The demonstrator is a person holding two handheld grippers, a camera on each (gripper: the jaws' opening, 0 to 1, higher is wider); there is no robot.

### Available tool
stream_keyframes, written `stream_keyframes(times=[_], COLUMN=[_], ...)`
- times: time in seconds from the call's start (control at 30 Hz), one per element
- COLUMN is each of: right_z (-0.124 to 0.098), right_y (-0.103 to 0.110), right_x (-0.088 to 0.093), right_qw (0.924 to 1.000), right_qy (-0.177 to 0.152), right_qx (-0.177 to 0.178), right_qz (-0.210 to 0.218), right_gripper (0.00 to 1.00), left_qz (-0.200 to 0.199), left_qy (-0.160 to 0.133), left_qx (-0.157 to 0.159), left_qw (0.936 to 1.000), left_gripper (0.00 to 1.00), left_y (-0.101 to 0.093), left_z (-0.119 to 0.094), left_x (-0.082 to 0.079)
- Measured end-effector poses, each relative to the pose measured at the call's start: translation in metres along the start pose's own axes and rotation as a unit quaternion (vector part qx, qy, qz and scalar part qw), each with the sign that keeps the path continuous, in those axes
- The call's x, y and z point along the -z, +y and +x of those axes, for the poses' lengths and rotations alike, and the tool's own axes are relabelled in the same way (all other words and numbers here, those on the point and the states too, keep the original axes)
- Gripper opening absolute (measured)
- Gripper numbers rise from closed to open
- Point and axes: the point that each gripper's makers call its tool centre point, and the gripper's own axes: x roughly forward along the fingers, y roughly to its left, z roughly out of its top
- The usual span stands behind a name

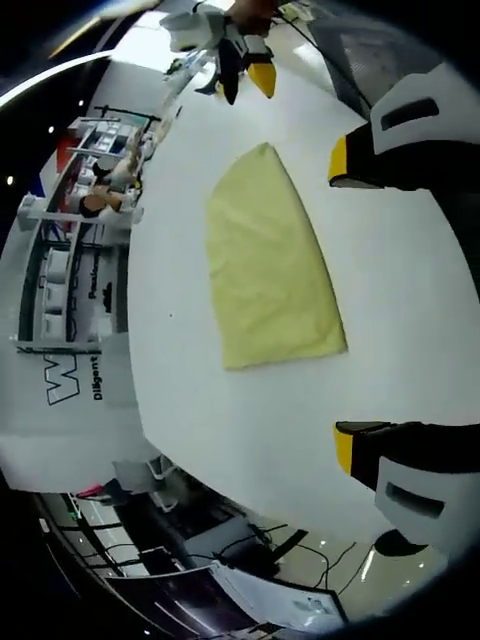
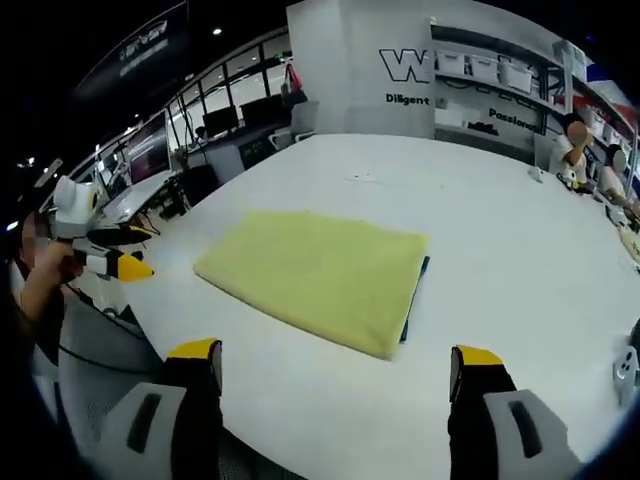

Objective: Fold the garment on the visible template until the final outline fits inside the template.

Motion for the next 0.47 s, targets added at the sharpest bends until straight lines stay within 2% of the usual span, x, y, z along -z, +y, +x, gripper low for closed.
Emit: stream_keyframes(times=[0.13, 0.47], right_z=[-0.0032, -0.0085], right_y=[-0.0016, -0.0031], right_x=[0.0038, 0.0057], right_qw=[1.0000, 0.9999], right_qy=[0.002, -0.007], right_qx=[0.006, 0.009], right_qz=[-0.001, -0.001], right_gripper=[0.97, 0.99], left_qz=[-0.007, 0.005], left_qy=[-0.009, 0.012], left_qx=[-0.001, 0.008], left_qw=[0.9999, 0.9999], left_gripper=[0.99, 0.99], left_y=[0.0025, -0.0041], left_z=[-0.0010, 0.0029], left_x=[-0.0016, 0.0046])
